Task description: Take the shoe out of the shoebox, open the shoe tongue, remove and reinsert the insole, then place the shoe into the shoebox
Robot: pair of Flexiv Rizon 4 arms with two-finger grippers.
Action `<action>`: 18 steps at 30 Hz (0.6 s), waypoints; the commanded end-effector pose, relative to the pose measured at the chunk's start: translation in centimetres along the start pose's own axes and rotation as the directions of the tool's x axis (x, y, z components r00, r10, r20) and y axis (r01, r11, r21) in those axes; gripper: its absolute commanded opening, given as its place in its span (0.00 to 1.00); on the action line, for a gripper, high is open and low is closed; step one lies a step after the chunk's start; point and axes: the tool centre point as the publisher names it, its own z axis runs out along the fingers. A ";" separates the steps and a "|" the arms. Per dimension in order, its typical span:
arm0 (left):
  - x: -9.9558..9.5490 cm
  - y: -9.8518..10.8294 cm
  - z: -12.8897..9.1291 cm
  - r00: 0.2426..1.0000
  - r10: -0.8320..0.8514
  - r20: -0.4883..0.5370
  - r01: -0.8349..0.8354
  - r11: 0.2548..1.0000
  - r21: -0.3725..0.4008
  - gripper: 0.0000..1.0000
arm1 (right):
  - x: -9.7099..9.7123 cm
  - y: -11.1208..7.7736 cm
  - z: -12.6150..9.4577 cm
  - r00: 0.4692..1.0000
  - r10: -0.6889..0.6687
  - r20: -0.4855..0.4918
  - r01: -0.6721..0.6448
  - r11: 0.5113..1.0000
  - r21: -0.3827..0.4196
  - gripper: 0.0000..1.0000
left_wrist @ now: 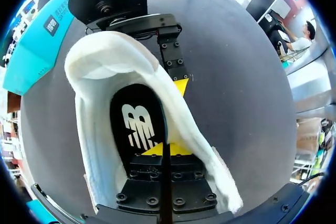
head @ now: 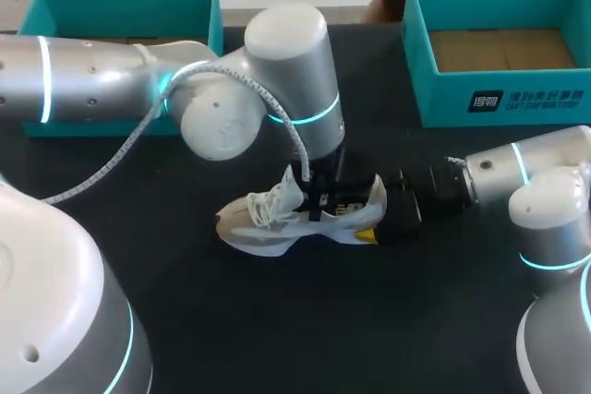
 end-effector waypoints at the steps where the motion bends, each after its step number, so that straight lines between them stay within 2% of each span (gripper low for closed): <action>1: -0.9 0.5 -0.4 1.000 -0.024 -0.007 0.024 1.000 0.011 0.00 | -0.1 -0.2 0.5 1.000 0.000 0.002 0.000 1.000 0.004 0.00; 9: -1.1 1.4 -2.8 0.991 -0.118 -0.062 0.120 0.992 0.031 0.00 | -0.1 -0.2 0.5 1.000 0.000 0.002 0.000 1.000 0.004 0.00; 18: -0.8 1.6 -4.6 0.983 -0.136 -0.122 0.144 0.988 0.058 0.00 | -0.1 -0.2 0.5 1.000 0.000 0.002 0.000 1.000 0.004 0.00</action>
